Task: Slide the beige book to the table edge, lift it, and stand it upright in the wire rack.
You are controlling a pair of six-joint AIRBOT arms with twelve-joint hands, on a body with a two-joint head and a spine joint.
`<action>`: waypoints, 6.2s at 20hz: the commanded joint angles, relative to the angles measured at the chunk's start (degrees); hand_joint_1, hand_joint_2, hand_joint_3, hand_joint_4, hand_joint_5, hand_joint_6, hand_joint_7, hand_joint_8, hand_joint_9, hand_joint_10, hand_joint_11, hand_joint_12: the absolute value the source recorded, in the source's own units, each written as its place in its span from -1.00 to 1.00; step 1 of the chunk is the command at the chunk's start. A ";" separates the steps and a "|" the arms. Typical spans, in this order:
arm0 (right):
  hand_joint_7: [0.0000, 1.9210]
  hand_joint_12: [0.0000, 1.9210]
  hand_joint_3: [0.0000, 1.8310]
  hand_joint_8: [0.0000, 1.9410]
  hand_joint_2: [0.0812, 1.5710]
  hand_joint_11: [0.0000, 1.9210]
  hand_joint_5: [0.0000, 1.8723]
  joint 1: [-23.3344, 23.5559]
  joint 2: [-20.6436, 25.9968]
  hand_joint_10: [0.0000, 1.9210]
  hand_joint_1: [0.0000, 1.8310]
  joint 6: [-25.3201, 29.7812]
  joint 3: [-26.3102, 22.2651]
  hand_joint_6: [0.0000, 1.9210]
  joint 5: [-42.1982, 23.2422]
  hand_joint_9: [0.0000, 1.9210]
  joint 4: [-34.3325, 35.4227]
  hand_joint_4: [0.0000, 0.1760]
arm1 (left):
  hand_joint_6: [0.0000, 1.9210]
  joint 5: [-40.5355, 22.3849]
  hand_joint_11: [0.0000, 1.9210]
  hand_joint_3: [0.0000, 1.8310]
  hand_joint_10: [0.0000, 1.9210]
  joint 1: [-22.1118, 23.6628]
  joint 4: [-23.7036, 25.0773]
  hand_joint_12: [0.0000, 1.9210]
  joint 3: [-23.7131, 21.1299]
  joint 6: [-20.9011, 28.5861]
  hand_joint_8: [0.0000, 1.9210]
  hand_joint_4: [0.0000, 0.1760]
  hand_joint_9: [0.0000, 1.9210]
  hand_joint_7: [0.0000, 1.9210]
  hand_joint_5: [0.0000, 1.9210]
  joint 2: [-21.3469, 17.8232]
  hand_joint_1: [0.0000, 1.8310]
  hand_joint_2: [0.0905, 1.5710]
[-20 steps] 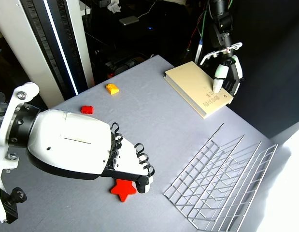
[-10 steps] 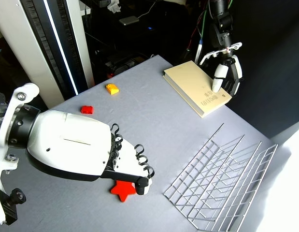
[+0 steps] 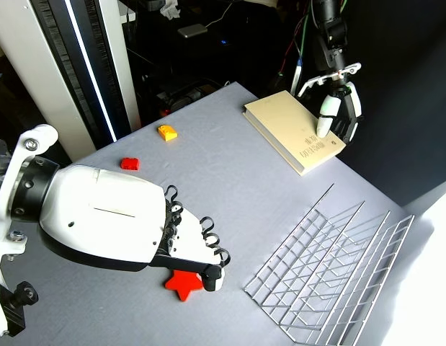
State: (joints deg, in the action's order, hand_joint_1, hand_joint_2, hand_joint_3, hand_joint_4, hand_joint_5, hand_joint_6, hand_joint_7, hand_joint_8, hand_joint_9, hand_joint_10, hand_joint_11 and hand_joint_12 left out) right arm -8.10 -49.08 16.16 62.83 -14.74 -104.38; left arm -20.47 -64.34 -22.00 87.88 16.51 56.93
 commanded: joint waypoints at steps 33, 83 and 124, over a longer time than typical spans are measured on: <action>-0.58 0.09 -1.00 -1.00 0.42 -1.00 -0.60 0.60 0.37 -0.99 -0.70 -0.34 0.91 -0.99 0.22 -0.60 1.30 -1.00 | -0.99 -3.94 -0.98 -1.00 -0.99 1.20 -1.58 0.20 2.11 1.10 -0.99 -1.00 -0.62 -0.65 -0.68 -0.67 -0.32 0.29; -0.57 0.08 -1.00 -1.00 0.45 -1.00 -0.59 0.53 0.62 -1.00 -0.71 0.58 1.01 -1.00 -0.96 -0.58 1.29 -1.00 | -0.99 -6.88 -0.83 -1.00 -0.98 -3.47 8.94 0.10 1.49 2.62 -0.99 -1.00 -0.51 -0.53 -0.56 -1.00 -0.19 0.28; -0.53 0.10 -1.00 -1.00 0.44 -1.00 -0.54 0.48 0.66 -1.00 -0.72 0.69 0.92 -1.00 -1.40 -0.54 1.29 -1.00 | -0.99 -1.18 -1.00 -1.00 -0.99 0.14 2.97 -0.18 -3.97 10.78 -0.99 -1.00 -0.65 -0.63 -0.64 -2.87 -0.40 0.29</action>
State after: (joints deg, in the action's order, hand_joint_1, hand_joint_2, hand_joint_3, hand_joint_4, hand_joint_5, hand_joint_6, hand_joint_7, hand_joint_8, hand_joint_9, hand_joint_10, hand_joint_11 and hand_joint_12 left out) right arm -8.10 -48.84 16.80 63.66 -17.50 -104.73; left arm -18.52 -64.49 -17.67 83.59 26.83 54.72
